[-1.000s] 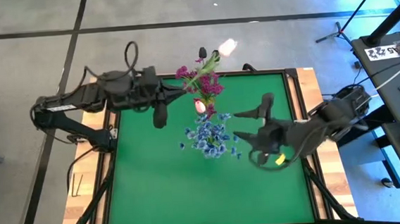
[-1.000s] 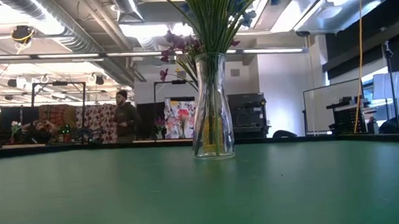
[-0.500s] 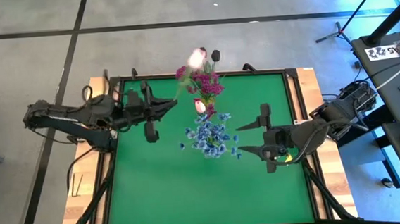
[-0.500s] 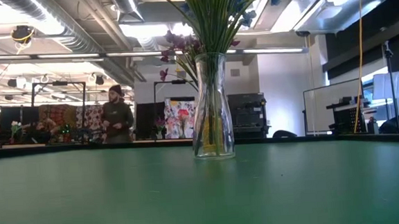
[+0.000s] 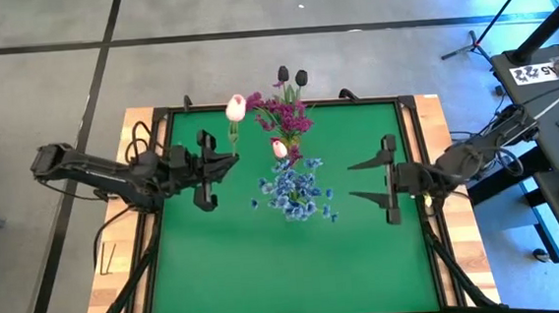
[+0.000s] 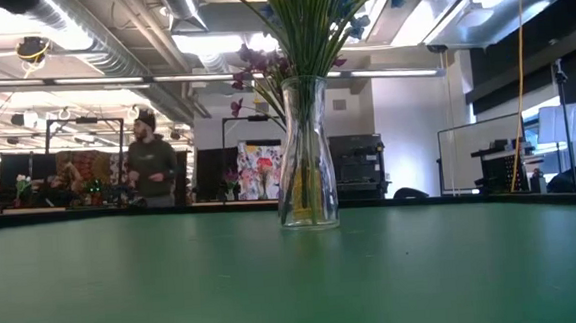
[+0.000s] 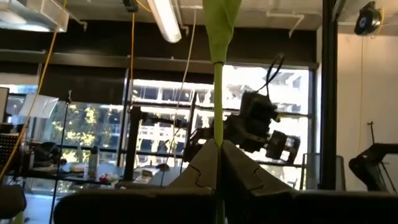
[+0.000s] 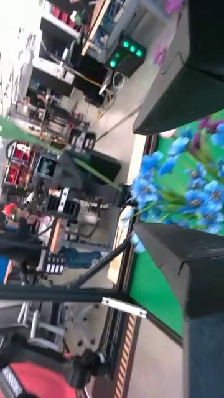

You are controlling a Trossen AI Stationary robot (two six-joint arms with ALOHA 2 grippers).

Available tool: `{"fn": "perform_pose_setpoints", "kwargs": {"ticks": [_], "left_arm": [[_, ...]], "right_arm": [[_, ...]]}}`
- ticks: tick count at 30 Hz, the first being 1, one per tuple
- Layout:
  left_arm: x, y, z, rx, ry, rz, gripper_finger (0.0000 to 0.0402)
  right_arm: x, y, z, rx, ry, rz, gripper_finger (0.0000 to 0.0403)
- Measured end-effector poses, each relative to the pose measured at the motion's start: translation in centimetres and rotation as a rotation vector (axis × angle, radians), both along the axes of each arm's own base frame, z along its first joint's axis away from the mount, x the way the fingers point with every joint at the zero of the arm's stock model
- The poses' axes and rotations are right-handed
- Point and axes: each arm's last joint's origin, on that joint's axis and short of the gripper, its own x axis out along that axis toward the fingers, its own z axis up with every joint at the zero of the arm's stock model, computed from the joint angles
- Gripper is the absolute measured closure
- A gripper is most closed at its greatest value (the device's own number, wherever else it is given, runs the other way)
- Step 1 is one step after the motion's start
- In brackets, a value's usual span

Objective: Sort flowers into vase by color
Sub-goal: Put the pink flower into the transparent vase

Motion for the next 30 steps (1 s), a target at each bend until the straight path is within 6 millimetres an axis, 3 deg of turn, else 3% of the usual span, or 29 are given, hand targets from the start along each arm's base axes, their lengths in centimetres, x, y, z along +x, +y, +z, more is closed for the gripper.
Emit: {"fn": "perform_pose_setpoints", "kwargs": {"ticks": [5, 13, 21, 30], "left_arm": [[0.7, -0.1, -1.3, -0.004, -0.013, -0.024, 0.0401], [3.6, -0.8, -0.4, 0.001, 0.003, -0.064, 0.0401], [5.9, -1.2, 1.7, 0.035, 0.045, -0.081, 0.0401], [7.9, -1.6, 4.2, 0.046, 0.144, -0.082, 0.0401]], "right_arm": [[0.1, -1.1, -1.3, 0.044, -0.071, -0.042, 0.0159], [3.5, -3.1, -1.4, 0.15, -0.197, 0.063, 0.0159], [6.3, -4.8, -2.1, 0.241, -0.24, 0.139, 0.0159], [8.1, -5.1, -2.2, 0.28, -0.288, 0.2, 0.0159]]}}
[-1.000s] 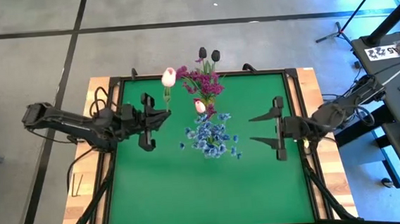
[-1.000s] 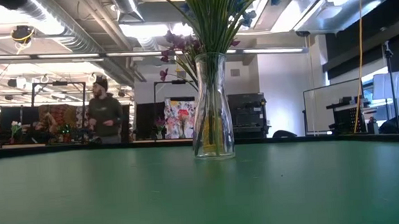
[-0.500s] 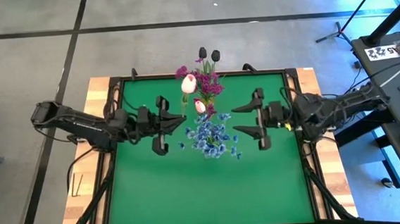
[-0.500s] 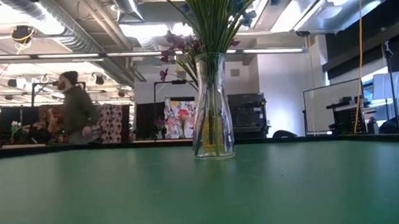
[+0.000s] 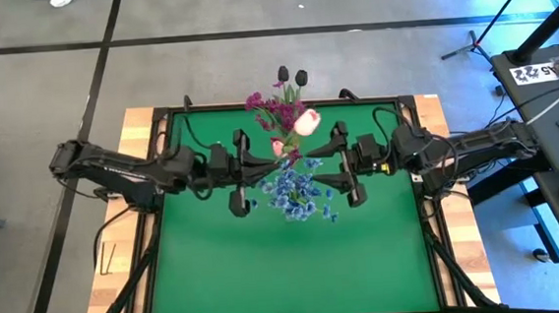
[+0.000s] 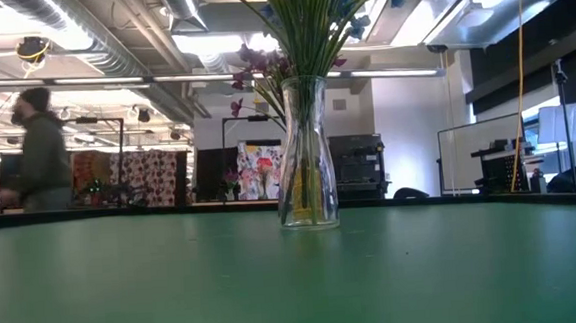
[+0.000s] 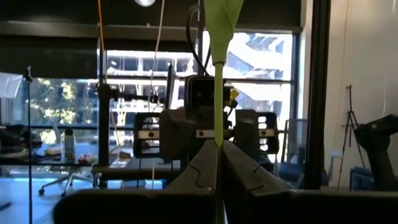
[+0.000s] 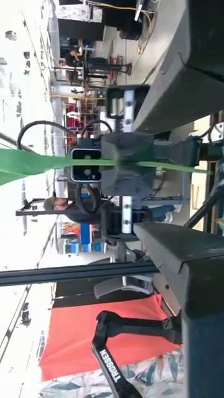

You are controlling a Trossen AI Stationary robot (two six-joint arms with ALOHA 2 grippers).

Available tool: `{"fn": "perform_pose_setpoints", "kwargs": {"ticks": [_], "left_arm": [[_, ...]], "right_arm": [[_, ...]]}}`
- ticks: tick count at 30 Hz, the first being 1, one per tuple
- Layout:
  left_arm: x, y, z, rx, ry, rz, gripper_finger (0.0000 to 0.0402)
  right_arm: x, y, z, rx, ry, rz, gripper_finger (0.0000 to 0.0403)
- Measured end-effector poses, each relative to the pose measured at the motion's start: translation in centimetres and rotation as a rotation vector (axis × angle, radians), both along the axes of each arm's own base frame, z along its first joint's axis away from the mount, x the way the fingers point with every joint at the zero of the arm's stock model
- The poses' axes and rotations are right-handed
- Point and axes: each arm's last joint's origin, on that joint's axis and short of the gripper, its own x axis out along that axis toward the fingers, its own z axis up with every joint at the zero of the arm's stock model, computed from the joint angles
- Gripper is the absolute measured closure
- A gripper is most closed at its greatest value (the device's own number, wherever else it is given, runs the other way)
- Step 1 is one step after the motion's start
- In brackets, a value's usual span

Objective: Sort flowers into vase by color
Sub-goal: Put the pink flower into the transparent vase

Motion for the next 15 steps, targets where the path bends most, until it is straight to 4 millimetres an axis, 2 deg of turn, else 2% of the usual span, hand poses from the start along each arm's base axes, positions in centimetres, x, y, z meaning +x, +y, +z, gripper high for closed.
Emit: {"fn": "perform_pose_setpoints", "kwargs": {"ticks": [7, 10, 15], "left_arm": [[1.9, -0.3, -0.4, -0.008, 0.072, 0.003, 0.0401], [2.1, -0.3, -0.5, -0.011, 0.073, 0.002, 0.0401], [2.2, -0.3, -0.5, -0.016, 0.075, 0.005, 0.0401]], "right_arm": [[1.8, 0.4, 1.4, -0.006, 0.011, 0.002, 0.0159], [2.5, 0.5, 1.7, -0.01, 0.028, 0.001, 0.016], [2.8, 0.5, 1.9, -0.016, 0.037, 0.009, 0.0195]]}}
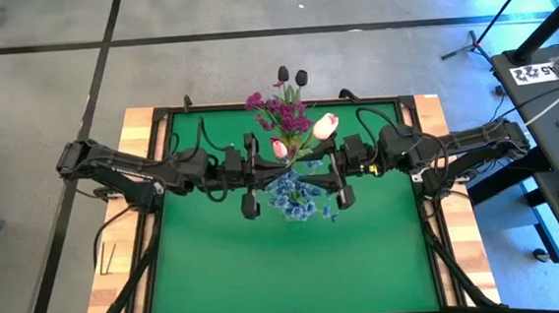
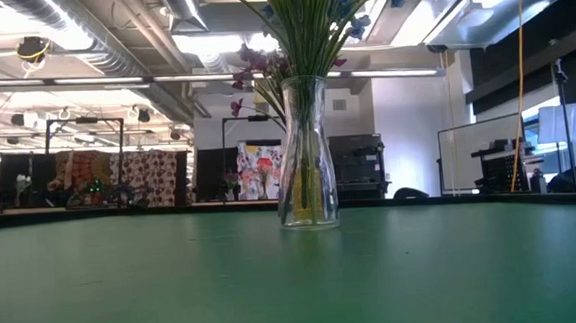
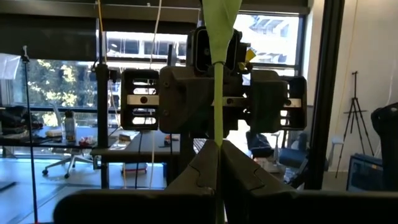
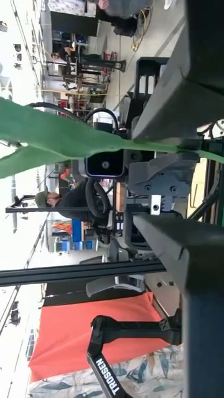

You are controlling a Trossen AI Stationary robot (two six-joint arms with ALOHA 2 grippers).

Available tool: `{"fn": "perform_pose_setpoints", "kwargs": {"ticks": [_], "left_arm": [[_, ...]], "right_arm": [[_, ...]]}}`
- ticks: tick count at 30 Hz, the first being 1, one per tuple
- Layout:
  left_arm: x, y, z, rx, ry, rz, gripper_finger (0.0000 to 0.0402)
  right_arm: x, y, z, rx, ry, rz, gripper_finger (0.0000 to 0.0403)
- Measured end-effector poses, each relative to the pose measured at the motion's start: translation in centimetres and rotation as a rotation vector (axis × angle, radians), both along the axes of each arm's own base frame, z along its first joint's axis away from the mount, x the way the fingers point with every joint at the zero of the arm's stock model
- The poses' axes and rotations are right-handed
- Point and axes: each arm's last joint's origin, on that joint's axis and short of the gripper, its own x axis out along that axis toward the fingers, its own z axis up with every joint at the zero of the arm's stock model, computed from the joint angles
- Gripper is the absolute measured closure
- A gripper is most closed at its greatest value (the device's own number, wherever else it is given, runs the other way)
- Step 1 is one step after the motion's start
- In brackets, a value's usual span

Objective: Sort flowers into vase by color
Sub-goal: Put the pink flower into the transparent vase

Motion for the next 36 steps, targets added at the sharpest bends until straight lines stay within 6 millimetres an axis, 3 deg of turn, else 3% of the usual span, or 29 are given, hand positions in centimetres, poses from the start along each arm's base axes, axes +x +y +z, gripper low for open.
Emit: {"fn": "perform_pose_setpoints", "kwargs": {"ticks": [8, 14, 19, 28, 36], "left_arm": [[0.0, -0.1, 0.0, -0.006, 0.002, -0.006, 0.0401], [-0.1, -0.7, -0.1, -0.018, 0.011, -0.027, 0.0401], [-0.1, -0.8, -0.2, -0.024, 0.016, -0.031, 0.0401], [-0.1, -0.8, -0.2, -0.028, 0.017, -0.032, 0.0401], [-0.2, -1.2, -0.2, -0.058, 0.016, -0.054, 0.0401]], "right_arm": [[0.0, 0.0, 0.0, 0.002, 0.0, -0.001, 0.0298], [0.0, 0.0, 0.0, 0.0, 0.0, 0.0, 0.034], [0.0, 0.0, 0.0, -0.001, 0.003, 0.0, 0.0335], [0.0, 0.1, -0.1, -0.004, 0.015, 0.018, 0.0271], [0.0, 0.0, -0.2, -0.002, 0.017, 0.009, 0.0272]]}}
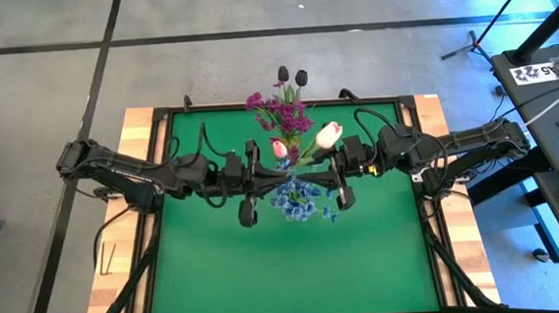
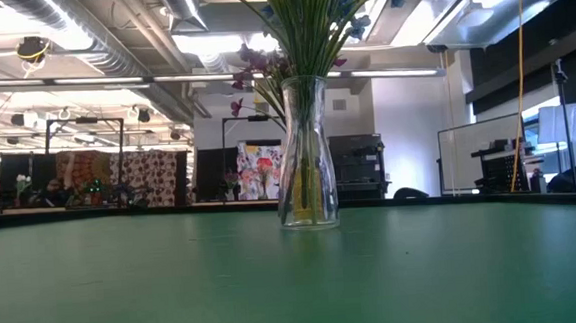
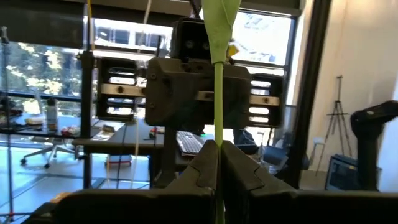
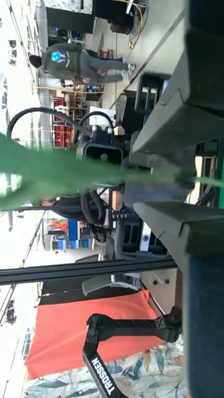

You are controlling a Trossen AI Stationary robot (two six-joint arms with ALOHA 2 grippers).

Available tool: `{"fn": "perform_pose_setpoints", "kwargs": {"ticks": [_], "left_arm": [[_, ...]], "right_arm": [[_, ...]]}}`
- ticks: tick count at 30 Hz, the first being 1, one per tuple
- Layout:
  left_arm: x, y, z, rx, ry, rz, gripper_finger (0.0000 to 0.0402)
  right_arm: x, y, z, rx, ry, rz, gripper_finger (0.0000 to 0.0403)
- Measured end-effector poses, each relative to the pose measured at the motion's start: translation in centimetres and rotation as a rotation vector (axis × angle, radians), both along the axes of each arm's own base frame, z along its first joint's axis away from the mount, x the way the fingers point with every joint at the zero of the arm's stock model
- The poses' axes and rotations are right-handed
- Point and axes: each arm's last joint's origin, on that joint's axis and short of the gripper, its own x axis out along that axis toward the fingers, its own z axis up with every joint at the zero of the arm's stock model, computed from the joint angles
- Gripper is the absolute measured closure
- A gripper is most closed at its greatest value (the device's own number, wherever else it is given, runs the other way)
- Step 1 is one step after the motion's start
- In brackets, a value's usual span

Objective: Sort flowers into vase by color
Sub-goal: Put the pink flower into the transparent vase

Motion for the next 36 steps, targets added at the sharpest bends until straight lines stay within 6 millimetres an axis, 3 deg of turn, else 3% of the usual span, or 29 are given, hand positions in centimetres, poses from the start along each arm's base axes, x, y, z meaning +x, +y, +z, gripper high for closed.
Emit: {"fn": "perform_pose_setpoints", "kwargs": {"ticks": [14, 25, 36], "left_arm": [[-0.1, -0.3, 0.0, -0.017, 0.001, 0.001, 0.0401], [0.2, 1.0, -0.1, -0.066, -0.003, 0.002, 0.0401], [0.2, 0.4, -0.2, -0.066, 0.003, -0.015, 0.0401]], "right_arm": [[0.0, 0.0, 0.0, 0.0, 0.0, -0.001, 0.027], [0.0, 0.0, 0.0, 0.002, -0.003, -0.005, 0.027], [0.0, -0.1, 0.0, 0.003, -0.001, -0.018, 0.027]]}}
